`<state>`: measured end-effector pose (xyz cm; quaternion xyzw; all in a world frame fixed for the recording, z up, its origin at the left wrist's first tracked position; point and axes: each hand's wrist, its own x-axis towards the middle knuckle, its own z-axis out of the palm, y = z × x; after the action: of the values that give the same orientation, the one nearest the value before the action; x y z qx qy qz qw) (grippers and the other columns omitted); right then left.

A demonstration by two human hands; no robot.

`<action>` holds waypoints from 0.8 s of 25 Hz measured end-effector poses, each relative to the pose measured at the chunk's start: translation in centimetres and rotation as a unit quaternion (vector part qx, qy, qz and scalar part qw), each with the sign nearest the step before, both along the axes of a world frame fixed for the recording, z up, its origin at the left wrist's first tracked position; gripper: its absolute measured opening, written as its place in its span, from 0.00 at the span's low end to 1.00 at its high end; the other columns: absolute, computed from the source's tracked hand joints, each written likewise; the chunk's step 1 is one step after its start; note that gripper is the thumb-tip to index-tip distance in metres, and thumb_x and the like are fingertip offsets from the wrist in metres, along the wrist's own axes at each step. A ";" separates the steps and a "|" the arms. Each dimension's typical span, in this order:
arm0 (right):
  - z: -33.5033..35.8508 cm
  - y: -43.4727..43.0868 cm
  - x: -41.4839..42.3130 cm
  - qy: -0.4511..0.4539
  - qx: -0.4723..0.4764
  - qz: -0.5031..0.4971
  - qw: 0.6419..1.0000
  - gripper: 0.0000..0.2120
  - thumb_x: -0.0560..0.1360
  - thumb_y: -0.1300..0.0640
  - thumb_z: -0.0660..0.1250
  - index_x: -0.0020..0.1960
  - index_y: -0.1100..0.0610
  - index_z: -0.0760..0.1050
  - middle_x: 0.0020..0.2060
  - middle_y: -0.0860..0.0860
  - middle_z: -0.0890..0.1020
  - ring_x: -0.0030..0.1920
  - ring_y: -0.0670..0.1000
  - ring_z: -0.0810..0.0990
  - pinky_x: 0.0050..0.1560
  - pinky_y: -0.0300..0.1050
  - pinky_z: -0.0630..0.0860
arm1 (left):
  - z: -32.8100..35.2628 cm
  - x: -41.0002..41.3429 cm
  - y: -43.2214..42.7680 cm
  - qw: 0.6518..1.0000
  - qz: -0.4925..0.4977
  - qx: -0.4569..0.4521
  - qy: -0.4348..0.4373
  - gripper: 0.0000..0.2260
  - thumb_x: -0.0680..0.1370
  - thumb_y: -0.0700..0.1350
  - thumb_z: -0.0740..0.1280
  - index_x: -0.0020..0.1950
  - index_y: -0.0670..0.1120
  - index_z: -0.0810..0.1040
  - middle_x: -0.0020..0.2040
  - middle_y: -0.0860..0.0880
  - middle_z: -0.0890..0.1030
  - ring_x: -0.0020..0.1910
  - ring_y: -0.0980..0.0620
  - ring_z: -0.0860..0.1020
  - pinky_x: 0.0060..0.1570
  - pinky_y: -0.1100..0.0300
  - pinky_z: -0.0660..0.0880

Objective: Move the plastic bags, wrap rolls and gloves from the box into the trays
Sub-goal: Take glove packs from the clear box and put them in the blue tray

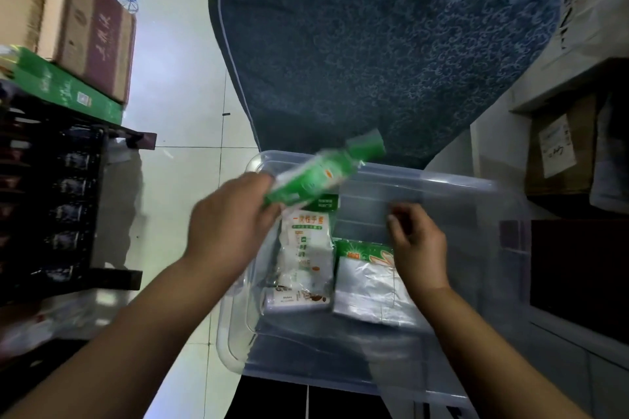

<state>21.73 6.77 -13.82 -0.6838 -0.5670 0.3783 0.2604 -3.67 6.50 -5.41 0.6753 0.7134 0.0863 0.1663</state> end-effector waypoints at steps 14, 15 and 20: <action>-14.6 0.3 -9.2 -0.079 -0.362 0.036 0.928 0.13 0.75 0.58 0.66 0.58 0.62 0.75 0.56 0.62 0.81 0.54 0.62 0.79 0.57 0.53 0.75 | -2.1 -5.9 -1.6 0.941 0.252 -0.014 -0.226 0.12 0.68 0.59 0.64 0.46 0.54 0.76 0.38 0.55 0.82 0.38 0.53 0.81 0.40 0.47 0.78; -14.4 0.5 -9.2 -0.065 -0.369 0.034 0.926 0.13 0.75 0.58 0.66 0.57 0.63 0.76 0.55 0.62 0.81 0.52 0.61 0.80 0.56 0.54 0.76 | -2.1 -6.0 -1.9 0.942 0.247 -0.017 -0.225 0.12 0.68 0.59 0.65 0.45 0.54 0.76 0.37 0.54 0.82 0.38 0.52 0.81 0.39 0.46 0.78; -8.0 0.2 -9.2 0.018 -0.300 -0.032 0.953 0.06 0.72 0.61 0.68 0.45 0.64 0.74 0.45 0.66 0.81 0.42 0.62 0.80 0.45 0.57 0.77 | -0.8 -6.3 -3.0 0.956 0.227 -0.033 -0.183 0.11 0.69 0.59 0.63 0.44 0.53 0.73 0.33 0.54 0.80 0.34 0.54 0.78 0.33 0.55 0.75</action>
<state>12.54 6.98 -21.83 -0.7415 -0.4002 0.5346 0.0654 -9.96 3.47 -6.21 0.4628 0.8076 0.2203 0.2917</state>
